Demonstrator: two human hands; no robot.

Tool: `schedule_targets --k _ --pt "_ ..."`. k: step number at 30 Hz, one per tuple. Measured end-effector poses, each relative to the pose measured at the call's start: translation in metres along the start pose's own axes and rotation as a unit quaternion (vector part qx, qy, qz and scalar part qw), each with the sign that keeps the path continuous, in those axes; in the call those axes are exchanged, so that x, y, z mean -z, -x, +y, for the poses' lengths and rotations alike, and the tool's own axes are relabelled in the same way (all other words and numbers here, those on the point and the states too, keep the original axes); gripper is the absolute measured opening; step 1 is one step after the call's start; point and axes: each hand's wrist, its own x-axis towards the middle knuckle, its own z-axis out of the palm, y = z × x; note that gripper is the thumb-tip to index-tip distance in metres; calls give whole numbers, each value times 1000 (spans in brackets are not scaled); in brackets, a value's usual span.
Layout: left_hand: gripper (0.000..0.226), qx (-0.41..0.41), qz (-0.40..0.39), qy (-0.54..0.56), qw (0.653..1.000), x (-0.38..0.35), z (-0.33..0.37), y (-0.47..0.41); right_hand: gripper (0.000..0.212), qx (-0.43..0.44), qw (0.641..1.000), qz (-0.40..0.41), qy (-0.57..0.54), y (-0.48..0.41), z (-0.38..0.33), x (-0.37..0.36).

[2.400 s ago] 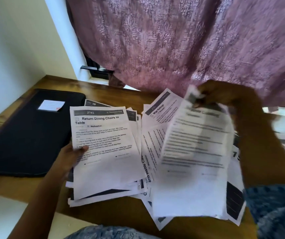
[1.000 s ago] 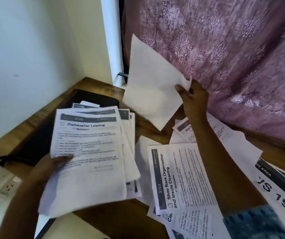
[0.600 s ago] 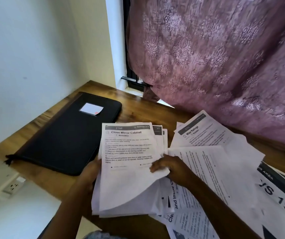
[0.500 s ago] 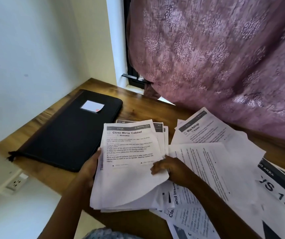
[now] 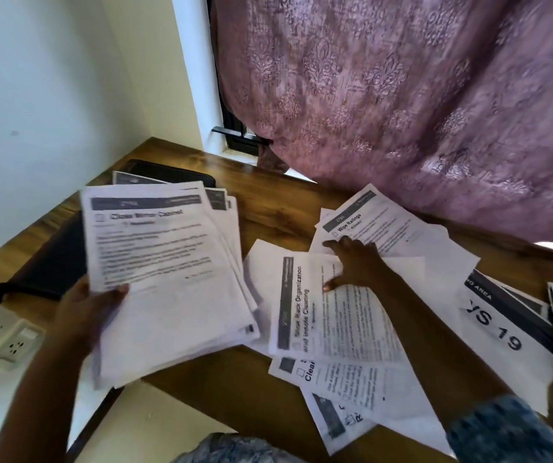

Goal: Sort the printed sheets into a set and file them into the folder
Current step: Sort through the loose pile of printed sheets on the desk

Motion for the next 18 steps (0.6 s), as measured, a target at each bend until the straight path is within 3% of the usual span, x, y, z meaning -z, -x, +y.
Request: schedule_targets --k 4,6,9,13,16,17,18 --pt "20 -2 10 13 1000 12 2 1 52 -10 1000 -12 -17 -7 5 15" --pt "25 -3 -5 19 1000 8 -1 3 40 -12 992 -4 -127 7 23 23" --pt "29 13 -46 29 998 -13 -9 4 41 -19 924 39 -380 48 62 41" --pt "35 31 -81 58 995 -69 -15 8 15 -50 848 194 -491 109 113 62" --pt "32 26 -146 45 988 -112 -18 13 31 -84 722 268 -632 152 136 77" --pt "29 12 -166 28 986 -126 -18 17 37 -88 694 271 -661 159 133 72" --pt "27 2 -187 13 982 -142 -19 22 32 -112 696 258 -661 157 129 60"
